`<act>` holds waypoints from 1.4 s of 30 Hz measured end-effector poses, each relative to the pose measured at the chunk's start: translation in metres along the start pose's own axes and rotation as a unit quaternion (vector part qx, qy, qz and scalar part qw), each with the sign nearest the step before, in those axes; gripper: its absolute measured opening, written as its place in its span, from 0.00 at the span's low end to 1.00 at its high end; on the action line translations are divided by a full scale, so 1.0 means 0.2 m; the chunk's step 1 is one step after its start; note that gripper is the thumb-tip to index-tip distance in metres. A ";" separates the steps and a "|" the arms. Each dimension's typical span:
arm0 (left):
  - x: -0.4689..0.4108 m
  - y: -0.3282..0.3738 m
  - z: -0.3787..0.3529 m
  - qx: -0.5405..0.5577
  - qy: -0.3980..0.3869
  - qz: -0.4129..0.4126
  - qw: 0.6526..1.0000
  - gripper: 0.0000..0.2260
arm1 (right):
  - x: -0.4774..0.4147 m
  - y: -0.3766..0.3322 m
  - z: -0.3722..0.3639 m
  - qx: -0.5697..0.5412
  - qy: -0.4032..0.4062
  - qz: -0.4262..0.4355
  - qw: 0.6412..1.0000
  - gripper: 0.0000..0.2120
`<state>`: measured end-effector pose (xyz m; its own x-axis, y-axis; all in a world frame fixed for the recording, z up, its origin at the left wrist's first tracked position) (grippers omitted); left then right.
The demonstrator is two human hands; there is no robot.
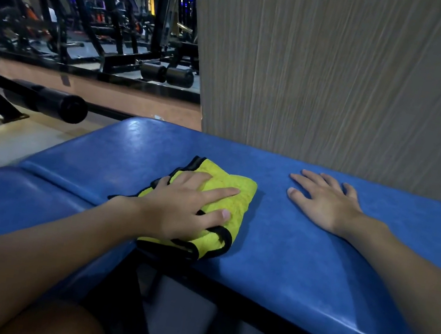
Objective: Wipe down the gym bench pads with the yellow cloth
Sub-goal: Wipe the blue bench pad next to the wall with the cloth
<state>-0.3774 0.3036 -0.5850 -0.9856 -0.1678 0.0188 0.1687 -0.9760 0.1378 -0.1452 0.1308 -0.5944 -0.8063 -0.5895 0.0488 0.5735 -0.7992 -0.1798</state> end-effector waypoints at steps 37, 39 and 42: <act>-0.33 -0.06 0.02 0.006 0.001 -0.013 1.000 0.28 | 0.01 -0.02 0.01 0.022 -0.018 -0.006 1.000 0.28; -0.21 -0.04 0.02 0.010 0.004 -0.017 1.000 0.31 | 0.01 -0.04 0.03 0.060 -0.030 -0.013 0.998 0.28; -0.05 -0.03 0.01 0.007 0.022 -0.020 1.000 0.33 | 0.02 -0.10 0.09 0.110 -0.006 -0.004 0.994 0.26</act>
<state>-0.3689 0.3112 -0.5841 -0.9903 -0.1352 -0.0314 0.1289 -0.9799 0.1521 -0.1569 0.1419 -0.5733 -0.8098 -0.5834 0.0622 0.5861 -0.8092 0.0408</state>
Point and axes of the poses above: each hand's wrist, its own x-axis away from the middle knuckle, its own z-axis out of the back of the hand, y = z × x, the point moved 3 cm from there along -x, towards the middle knuckle, and after that the axes turned 10 degrees about -z, right-handed, at the moved point
